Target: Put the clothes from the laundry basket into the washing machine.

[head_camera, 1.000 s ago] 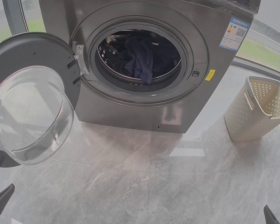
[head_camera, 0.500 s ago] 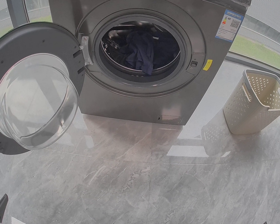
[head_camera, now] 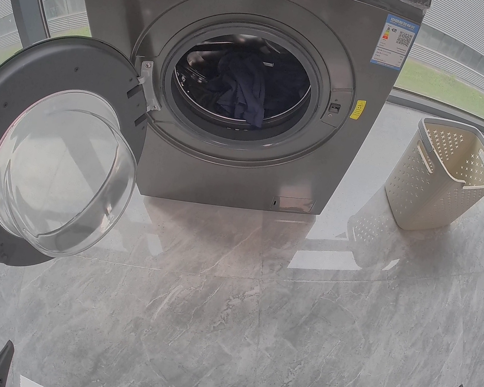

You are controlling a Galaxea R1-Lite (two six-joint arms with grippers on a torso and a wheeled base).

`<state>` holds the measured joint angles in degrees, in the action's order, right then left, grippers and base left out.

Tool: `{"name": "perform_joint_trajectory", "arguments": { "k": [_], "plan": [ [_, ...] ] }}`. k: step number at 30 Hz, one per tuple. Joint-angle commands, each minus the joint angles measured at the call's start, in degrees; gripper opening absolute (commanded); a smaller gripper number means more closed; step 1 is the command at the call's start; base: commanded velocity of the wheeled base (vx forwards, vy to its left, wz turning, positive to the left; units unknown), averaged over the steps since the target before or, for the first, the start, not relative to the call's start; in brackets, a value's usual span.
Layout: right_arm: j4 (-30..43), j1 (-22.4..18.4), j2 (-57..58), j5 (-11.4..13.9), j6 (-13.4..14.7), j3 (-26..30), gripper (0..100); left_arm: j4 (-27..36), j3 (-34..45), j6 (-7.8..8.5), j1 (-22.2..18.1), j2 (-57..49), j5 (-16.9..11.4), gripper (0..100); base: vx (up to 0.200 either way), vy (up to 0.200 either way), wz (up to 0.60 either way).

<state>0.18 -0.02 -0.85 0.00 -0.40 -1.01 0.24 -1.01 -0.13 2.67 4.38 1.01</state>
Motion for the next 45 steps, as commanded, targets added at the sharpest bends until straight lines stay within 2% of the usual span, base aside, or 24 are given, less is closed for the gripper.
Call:
{"name": "perform_joint_trajectory", "arguments": {
  "k": [1, 8, 15, 18, 24, 36, 45],
  "plan": [
    [0.0, -0.1, 0.9, -0.1, 0.1, 0.8, 100, 0.0, 1.0, -0.48, 0.1, 0.2, 0.3, 100, 0.0, 0.0, 0.0],
    [0.0, 0.0, 0.9, -0.2, 0.2, 0.8, 100, -0.1, 1.0, -0.83, 0.1, 0.2, 0.4, 100, 0.0, 0.0, 0.6],
    [0.0, 0.0, 0.9, -0.1, 0.2, 0.8, 100, -0.1, 1.0, -1.01, 0.1, 0.2, 0.1, 100, 0.0, 0.0, 0.0],
    [0.0, 0.0, 0.9, -0.1, 0.2, 0.8, 100, -0.1, 1.0, -1.1, 0.0, 0.2, 0.2, 100, -0.2, 0.2, 0.0],
    [0.0, 0.0, 0.9, -0.2, 0.2, 0.8, 100, -0.1, 1.0, -1.01, 0.1, 0.2, 0.0, 100, -0.2, 0.0, 0.0],
    [0.0, 0.0, 0.9, -0.1, 0.2, 0.8, 100, -0.1, 1.0, -0.92, 0.1, 0.2, -0.3, 100, 0.0, 0.0, 0.0],
    [0.0, 0.0, 0.9, -0.2, 0.2, 0.8, 100, -0.1, 0.9, -0.92, 0.1, 0.2, -0.4, 100, -0.2, 0.2, 0.0]
  ]
}}
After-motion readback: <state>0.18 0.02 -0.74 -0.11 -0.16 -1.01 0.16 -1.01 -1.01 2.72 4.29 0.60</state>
